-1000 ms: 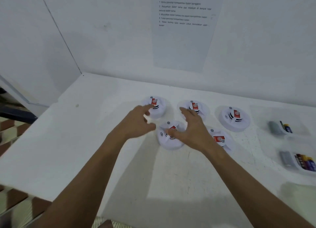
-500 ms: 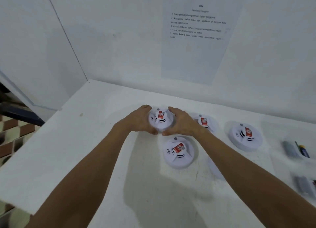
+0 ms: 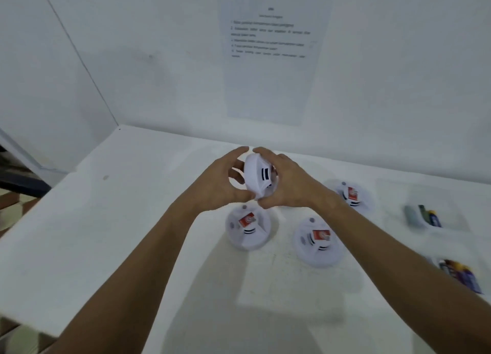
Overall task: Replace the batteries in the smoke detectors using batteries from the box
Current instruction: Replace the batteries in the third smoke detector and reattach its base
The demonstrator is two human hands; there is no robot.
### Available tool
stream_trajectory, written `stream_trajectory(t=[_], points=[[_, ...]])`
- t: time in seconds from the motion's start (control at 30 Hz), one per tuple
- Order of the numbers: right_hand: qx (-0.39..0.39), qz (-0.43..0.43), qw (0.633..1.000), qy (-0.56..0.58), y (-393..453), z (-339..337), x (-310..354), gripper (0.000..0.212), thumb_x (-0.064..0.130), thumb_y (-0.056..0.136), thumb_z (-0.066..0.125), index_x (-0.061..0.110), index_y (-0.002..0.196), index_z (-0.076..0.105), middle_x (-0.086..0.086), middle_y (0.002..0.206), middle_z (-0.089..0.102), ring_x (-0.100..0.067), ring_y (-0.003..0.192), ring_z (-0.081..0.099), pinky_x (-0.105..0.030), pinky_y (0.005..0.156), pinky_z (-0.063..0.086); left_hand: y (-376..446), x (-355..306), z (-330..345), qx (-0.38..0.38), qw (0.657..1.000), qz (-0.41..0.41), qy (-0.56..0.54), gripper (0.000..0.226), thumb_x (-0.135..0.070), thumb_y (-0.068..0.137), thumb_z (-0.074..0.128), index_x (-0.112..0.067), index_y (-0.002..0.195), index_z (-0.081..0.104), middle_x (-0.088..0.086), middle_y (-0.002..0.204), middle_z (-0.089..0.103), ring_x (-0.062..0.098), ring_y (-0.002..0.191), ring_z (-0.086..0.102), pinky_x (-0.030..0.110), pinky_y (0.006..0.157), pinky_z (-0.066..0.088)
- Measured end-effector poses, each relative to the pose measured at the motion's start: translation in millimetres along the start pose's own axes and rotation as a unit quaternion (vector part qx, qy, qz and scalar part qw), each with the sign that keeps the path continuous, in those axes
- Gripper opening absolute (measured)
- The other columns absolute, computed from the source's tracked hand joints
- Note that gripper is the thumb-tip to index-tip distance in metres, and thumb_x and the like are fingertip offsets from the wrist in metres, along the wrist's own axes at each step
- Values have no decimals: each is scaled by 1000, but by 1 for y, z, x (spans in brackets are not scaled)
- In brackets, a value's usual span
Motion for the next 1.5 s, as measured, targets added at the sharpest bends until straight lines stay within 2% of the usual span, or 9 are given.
stream_trajectory(t=[0.17, 0.27, 0.4, 0.53, 0.73, 0.97, 1.17, 1.27, 1.5], points=[[-38, 9, 989, 143, -86, -66, -23, 96, 12, 56, 87, 27, 131, 30, -4, 110, 55, -18, 97, 65, -39, 74, 59, -15, -62, 48, 8, 996, 28, -84, 69, -7, 81, 73, -33, 138, 45, -9, 110, 65, 13, 93, 64, 21, 71, 54], [-48, 6, 967, 252, -138, -92, -44, 94, -1, 55, 83, 24, 131, 32, 3, 116, 55, -3, 101, 63, -29, 72, 58, -20, -95, 94, 52, 993, 36, -97, 63, -18, 81, 77, -39, 134, 50, -8, 117, 62, 9, 102, 63, 26, 86, 55], [-66, -13, 934, 351, -195, -115, -68, 94, -13, 56, 79, 19, 134, 37, -1, 126, 56, -15, 115, 59, -30, 79, 55, -30, -139, 154, 140, 974, 21, -177, 68, -20, 84, 74, -41, 140, 42, -4, 120, 68, 12, 103, 68, 32, 89, 55], [-76, -19, 932, 353, -231, -132, -83, 98, -2, 54, 87, 20, 137, 39, -5, 135, 54, -22, 125, 55, -38, 87, 55, -37, -173, 184, 156, 964, 43, -211, 67, 4, 81, 72, -29, 134, 50, 4, 111, 72, 17, 99, 71, 24, 75, 56], [-103, -13, 956, 274, -264, -156, -99, 100, 6, 55, 93, 23, 140, 44, 2, 135, 55, -23, 126, 54, -55, 95, 53, -34, -194, 200, 136, 973, 62, -175, 64, 7, 68, 82, -19, 122, 62, 9, 107, 73, 26, 97, 71, 47, 83, 59], [-97, -31, 964, 245, -282, -154, -102, 110, 1, 49, 96, 28, 140, 39, 17, 132, 53, -6, 123, 53, -22, 89, 53, -40, -217, 217, 163, 980, 82, -84, 64, -6, 64, 89, -27, 120, 65, -3, 112, 71, 20, 94, 72, 45, 80, 60], [-148, -42, 956, 251, -291, -148, -107, 99, 7, 48, 93, 28, 134, 47, 5, 130, 57, -15, 121, 57, -28, 92, 54, -51, -219, 220, 144, 985, 69, -66, 58, -8, 60, 91, -25, 111, 67, -11, 105, 70, 15, 82, 73, 37, 65, 62], [-161, -25, 950, 266, -291, -144, -114, 94, 6, 47, 92, 28, 129, 52, 3, 126, 61, -10, 116, 60, -21, 88, 53, -54, -211, 223, 115, 990, 54, -65, 54, -12, 59, 92, -24, 105, 65, -8, 98, 71, 11, 77, 73, 29, 61, 61], [-151, -9, 959, 238, -291, -140, -121, 95, 15, 48, 94, 20, 133, 52, 8, 125, 62, -12, 117, 60, -24, 91, 53, -53, -212, 228, 127, 985, 113, 44, 64, -30, 62, 91, -24, 120, 64, -16, 117, 59, 5, 101, 64, 20, 73, 58]])
Point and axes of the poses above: each hand's wrist, its own y-axis towards the middle knuckle, its own z-axis out of the palm, x = y × z, the point moved 10 cm from there along y, towards the middle knuckle
